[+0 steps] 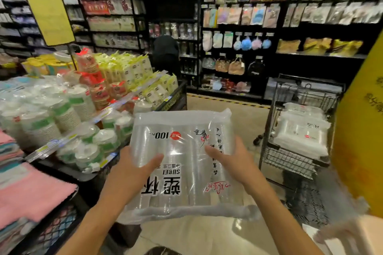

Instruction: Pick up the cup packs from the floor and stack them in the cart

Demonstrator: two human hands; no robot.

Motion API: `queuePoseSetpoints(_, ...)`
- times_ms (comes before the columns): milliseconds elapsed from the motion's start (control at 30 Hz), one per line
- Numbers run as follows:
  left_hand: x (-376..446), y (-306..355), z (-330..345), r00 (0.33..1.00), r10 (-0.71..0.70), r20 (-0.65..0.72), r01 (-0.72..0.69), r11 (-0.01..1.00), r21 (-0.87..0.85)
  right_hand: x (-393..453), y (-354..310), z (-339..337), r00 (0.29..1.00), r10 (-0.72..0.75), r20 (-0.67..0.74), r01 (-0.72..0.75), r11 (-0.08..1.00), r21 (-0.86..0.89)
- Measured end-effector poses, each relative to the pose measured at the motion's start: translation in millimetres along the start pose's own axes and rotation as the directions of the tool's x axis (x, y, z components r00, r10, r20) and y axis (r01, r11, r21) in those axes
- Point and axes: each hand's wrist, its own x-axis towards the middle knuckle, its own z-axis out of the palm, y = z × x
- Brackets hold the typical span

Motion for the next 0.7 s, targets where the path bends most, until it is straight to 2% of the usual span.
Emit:
queuePoseSetpoints(167,48,50,76,0.985,0.072,0.155,-0.069,0.997,-0.025,31,23,-65,0.986,0.055,-0.155,-0.052,0.998,0.024)
queuePoseSetpoints(300,92,92,139,0.946,0.153,0.287,-0.148,0.988,-0.039,62,38,-114,0.947,0.107,-0.303,-0.109,0.994,0.013)
queuePoseSetpoints(433,134,147,200,0.87,0.253,0.423,-0.24,0.967,-0.084,94,49,-161,0.878,0.165,-0.449,-0.157,0.986,0.055)
queuePoseSetpoints(533,162,190,249,0.787,0.346,0.511,-0.332,0.935,-0.122,122,61,-197,0.811,0.19,-0.553,-0.188,0.98,0.062)
queuePoseSetpoints(700,199,253,340,0.705,0.37,0.605,-0.372,0.919,-0.127,170,90,-261,0.718,0.264,-0.644,-0.231,0.963,0.137)
